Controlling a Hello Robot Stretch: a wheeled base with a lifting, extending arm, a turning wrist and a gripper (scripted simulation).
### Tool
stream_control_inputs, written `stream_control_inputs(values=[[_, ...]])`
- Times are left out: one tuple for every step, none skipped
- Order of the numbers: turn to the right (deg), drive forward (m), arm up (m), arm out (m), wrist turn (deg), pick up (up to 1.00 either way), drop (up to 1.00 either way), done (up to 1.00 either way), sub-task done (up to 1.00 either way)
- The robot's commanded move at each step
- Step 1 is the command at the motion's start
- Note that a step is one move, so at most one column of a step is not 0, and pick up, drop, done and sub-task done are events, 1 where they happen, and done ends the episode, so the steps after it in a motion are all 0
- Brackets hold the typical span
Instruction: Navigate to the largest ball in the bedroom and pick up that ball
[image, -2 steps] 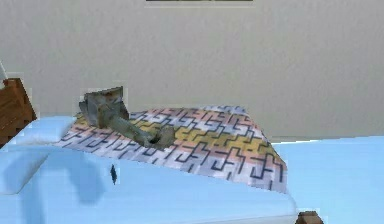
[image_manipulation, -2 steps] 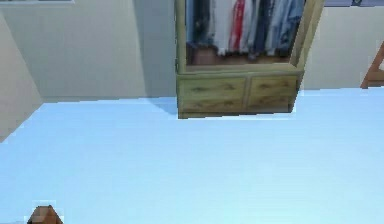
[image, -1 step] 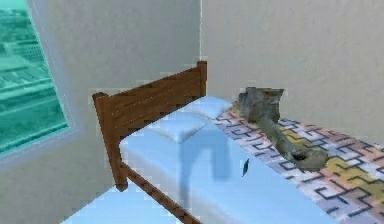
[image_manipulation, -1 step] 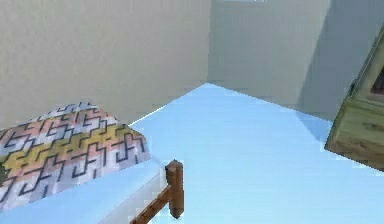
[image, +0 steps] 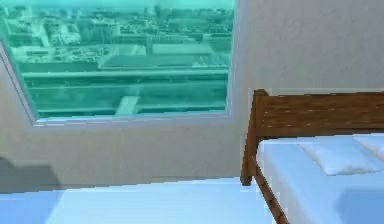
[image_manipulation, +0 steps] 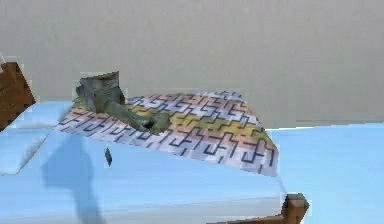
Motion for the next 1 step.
stream_control_inputs(values=[[-45.0, 0.0, 0.0, 0.0, 0.0, 0.0, 0.0, 0.0, 0.0]])
